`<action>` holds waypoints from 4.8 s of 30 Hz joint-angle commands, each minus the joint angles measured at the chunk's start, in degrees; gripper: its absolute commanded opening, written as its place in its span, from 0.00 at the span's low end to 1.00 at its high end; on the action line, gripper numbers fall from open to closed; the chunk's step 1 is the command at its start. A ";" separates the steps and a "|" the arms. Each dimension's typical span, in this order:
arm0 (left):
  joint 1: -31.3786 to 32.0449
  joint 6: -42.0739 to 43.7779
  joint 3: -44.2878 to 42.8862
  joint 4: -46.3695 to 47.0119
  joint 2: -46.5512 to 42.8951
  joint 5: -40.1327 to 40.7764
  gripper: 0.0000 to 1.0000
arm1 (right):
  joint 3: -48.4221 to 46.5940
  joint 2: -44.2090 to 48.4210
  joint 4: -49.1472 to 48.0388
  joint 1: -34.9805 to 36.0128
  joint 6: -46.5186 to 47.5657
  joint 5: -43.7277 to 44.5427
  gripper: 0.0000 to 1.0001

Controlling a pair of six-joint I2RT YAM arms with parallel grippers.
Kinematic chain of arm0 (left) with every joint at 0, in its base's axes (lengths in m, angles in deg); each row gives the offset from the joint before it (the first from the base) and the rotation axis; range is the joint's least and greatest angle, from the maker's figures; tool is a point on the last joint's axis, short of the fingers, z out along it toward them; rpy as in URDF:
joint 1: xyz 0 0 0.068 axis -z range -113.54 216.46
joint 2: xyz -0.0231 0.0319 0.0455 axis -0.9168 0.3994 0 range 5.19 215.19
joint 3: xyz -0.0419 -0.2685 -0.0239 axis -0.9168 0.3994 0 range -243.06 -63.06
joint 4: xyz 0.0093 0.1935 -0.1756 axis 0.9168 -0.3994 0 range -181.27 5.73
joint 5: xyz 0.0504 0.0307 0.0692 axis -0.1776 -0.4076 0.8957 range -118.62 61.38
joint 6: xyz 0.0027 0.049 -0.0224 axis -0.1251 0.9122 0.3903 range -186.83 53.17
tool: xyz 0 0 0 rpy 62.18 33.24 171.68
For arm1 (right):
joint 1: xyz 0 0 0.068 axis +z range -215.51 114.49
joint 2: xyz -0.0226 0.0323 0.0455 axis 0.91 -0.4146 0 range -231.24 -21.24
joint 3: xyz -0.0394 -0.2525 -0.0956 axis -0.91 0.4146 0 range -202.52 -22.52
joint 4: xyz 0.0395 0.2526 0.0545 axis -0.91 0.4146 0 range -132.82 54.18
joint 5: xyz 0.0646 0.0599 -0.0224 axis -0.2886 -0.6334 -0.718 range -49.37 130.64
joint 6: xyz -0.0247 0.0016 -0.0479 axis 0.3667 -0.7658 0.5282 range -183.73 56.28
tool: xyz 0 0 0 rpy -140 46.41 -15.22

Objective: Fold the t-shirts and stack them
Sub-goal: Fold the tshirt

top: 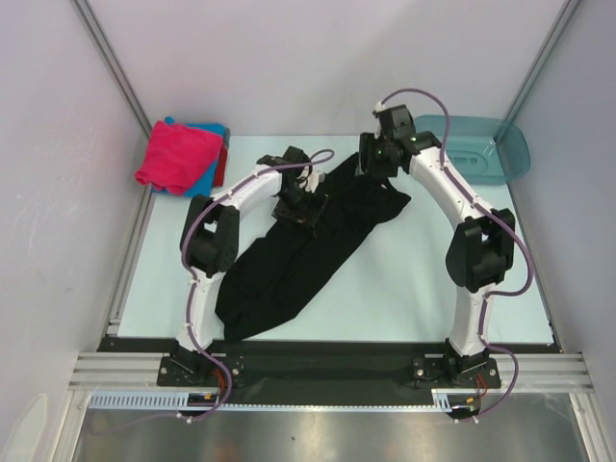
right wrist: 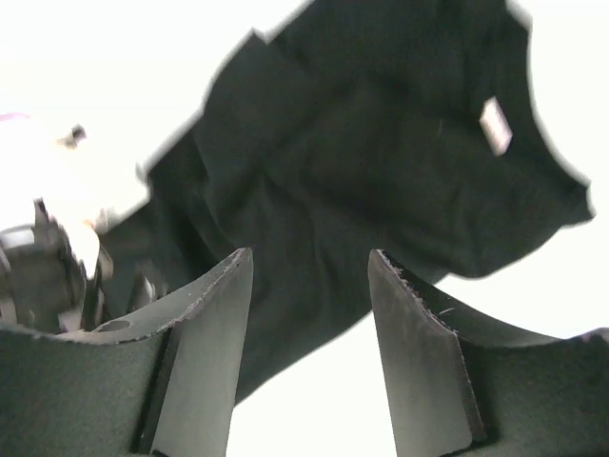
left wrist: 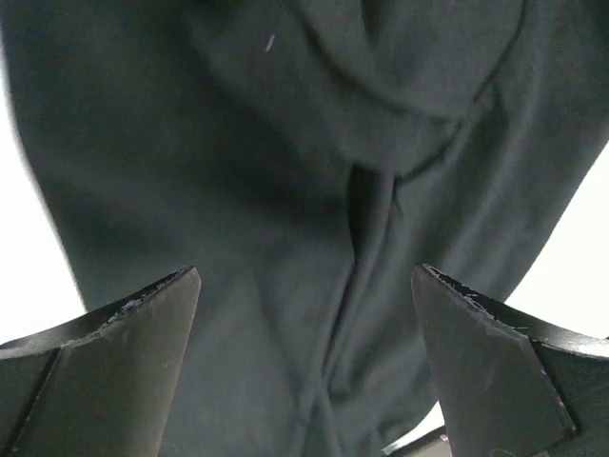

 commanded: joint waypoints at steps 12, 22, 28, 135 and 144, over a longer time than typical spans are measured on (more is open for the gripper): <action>0.22 5.04 -13.14 -1.50 7.22 -3.74 1.00 | 8.76 4.72 7.68 2.17 -4.51 -1.59 0.57; -0.48 2.40 4.75 -3.09 -2.68 12.89 1.00 | 13.68 5.69 8.47 5.61 -7.50 -2.23 0.56; -0.22 -3.05 12.51 -5.90 -13.15 9.56 1.00 | 16.15 5.43 7.06 5.78 -8.91 -3.02 0.56; -7.16 -6.39 3.38 -3.62 -16.32 -9.52 1.00 | -30.80 -38.55 -7.69 -2.74 -15.50 -32.31 0.68; -7.87 -5.43 8.55 -5.11 -17.29 -5.65 1.00 | -9.12 -11.73 0.46 -4.24 -2.23 -4.46 0.73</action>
